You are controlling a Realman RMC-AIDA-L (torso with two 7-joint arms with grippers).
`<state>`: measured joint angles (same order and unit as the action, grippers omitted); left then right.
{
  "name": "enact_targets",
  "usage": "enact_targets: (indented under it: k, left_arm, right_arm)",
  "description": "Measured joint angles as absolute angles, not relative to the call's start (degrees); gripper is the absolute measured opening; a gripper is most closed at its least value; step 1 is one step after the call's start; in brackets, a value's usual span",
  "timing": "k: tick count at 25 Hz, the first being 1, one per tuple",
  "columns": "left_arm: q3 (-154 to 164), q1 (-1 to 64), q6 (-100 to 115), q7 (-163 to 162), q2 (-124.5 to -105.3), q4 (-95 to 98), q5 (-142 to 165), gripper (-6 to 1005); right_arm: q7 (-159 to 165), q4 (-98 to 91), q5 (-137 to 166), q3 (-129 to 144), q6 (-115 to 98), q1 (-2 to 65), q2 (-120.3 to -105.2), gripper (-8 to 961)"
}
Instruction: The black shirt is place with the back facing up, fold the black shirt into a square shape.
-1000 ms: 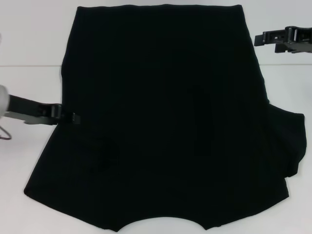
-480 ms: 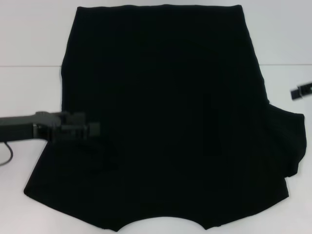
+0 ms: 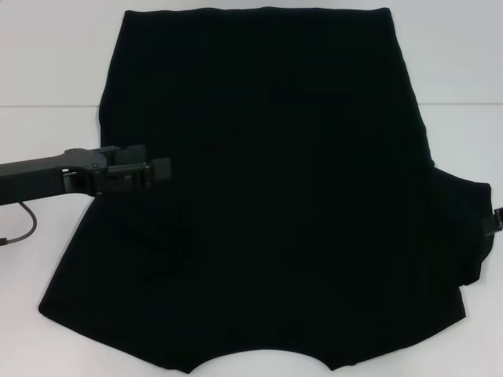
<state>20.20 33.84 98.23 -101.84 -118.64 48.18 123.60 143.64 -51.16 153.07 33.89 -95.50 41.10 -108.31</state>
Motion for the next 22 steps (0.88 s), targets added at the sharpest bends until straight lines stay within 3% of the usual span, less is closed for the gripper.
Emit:
enact_targets:
  k: [4, 15, 22]
  left_arm:
    - [20.22, 33.86, 97.22, -101.66, -118.65, 47.31, 122.55, 845]
    - [19.89, 33.94, 95.84, -101.32, -118.65, 47.19, 121.01, 843]
    - [19.88, 33.71, 95.53, -101.29, -118.65, 47.2, 119.7, 843]
  right_arm:
    - [143.72, -49.46, 153.27, 33.58, -94.04, 39.91, -109.09, 693]
    - [144.72, -43.01, 154.1, 34.02, -87.65, 39.79, -109.39, 684]
    - [145.72, -40.31, 155.39, 34.02, -83.44, 40.42, -109.76, 591]
